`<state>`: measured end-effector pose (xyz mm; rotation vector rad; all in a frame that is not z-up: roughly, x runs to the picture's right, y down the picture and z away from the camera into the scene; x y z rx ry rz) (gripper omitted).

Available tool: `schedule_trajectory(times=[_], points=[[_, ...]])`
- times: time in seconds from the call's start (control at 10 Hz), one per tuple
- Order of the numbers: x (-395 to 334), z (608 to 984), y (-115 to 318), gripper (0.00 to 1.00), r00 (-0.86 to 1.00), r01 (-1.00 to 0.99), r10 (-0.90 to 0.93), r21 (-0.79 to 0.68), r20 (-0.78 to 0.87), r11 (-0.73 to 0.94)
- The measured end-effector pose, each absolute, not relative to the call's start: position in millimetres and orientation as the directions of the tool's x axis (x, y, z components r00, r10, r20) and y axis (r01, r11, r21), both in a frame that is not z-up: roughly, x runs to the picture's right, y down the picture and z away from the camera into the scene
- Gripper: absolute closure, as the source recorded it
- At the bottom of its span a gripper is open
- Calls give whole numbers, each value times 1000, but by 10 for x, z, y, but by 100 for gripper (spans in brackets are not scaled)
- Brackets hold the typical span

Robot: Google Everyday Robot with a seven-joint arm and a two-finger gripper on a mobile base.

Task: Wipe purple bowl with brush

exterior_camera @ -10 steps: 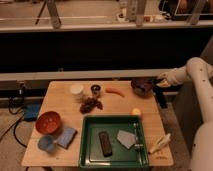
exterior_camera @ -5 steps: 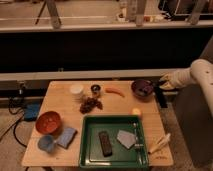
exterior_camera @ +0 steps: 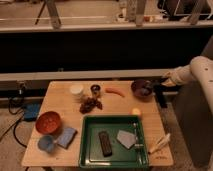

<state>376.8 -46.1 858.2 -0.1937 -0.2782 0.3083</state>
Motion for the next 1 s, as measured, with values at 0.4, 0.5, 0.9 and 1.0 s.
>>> schedule_trajectory(times=[0.4, 0.5, 0.9, 1.0], points=[[3410, 8811, -609, 100, 921, -214, 278, -242, 273, 947], [3340, 8871, -584, 100, 919, -202, 273, -255, 285, 946], [3082, 8994, -223, 100, 885, -142, 281, -360, 371, 922], [3081, 8933, -181, 100, 885, -134, 277, -365, 374, 921]])
